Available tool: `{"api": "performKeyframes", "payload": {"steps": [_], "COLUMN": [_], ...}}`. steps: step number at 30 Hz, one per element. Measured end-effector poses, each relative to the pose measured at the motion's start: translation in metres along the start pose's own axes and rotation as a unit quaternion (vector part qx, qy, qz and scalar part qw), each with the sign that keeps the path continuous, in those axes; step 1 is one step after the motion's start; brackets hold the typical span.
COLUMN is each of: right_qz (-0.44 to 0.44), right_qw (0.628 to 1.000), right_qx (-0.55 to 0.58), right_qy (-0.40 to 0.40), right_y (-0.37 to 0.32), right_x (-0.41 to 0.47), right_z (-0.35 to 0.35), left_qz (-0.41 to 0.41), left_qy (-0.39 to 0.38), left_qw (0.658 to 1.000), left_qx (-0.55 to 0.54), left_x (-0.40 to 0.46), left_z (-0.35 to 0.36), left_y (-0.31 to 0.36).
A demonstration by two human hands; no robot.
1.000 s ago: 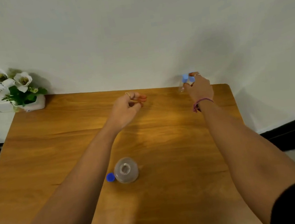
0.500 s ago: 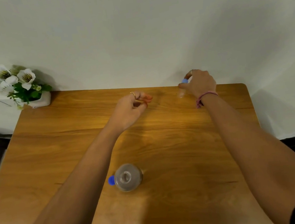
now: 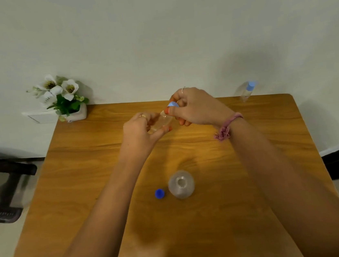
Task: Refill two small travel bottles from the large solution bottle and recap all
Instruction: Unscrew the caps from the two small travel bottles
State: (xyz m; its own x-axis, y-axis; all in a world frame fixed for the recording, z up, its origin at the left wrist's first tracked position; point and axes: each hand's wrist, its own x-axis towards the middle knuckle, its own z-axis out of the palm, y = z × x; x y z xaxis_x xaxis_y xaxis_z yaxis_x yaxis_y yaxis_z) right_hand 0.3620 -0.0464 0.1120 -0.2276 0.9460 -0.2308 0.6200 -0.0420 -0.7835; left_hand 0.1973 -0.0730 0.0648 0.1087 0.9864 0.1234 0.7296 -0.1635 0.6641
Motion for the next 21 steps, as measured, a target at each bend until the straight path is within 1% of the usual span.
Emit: {"api": "performKeyframes", "payload": {"steps": [2,4,9,11,13,16,18,19,21], "right_qz": [-0.048,-0.099,-0.216,-0.251,-0.275,-0.255,-0.197,-0.154,-0.080], "right_qw": [0.997,0.990,0.964,0.953,0.947,0.948,0.954,0.959,0.960], "right_qx": [-0.062,-0.093,-0.155,-0.169,-0.162,-0.164,-0.183,-0.199,-0.253], "right_qy": [0.018,0.022,-0.008,-0.014,-0.039,-0.094,-0.129,-0.130,-0.090], "right_y": [-0.016,-0.029,-0.066,-0.077,-0.087,-0.098,-0.109,-0.115,-0.124], "right_x": [-0.007,-0.014,-0.034,-0.042,-0.052,-0.070,-0.082,-0.087,-0.094], "right_z": [0.015,0.020,0.040,0.049,0.058,0.065,0.068,0.070,0.082], "left_qz": [-0.001,0.004,0.014,0.011,0.008,0.016,0.010,0.009,0.006], "left_qy": [-0.009,-0.005,0.007,-0.005,-0.028,-0.058,-0.062,-0.062,-0.060], "left_qw": [1.000,1.000,0.996,0.994,0.990,0.988,0.986,0.986,0.986], "left_qx": [-0.009,-0.028,-0.085,-0.112,-0.136,-0.144,-0.157,-0.157,-0.156], "left_x": [-0.014,-0.027,-0.067,-0.080,-0.093,-0.109,-0.119,-0.122,-0.129], "left_z": [-0.016,-0.026,-0.066,-0.078,-0.089,-0.101,-0.106,-0.107,-0.109], "left_y": [-0.008,-0.010,-0.020,-0.026,-0.035,-0.047,-0.055,-0.058,-0.062]}}
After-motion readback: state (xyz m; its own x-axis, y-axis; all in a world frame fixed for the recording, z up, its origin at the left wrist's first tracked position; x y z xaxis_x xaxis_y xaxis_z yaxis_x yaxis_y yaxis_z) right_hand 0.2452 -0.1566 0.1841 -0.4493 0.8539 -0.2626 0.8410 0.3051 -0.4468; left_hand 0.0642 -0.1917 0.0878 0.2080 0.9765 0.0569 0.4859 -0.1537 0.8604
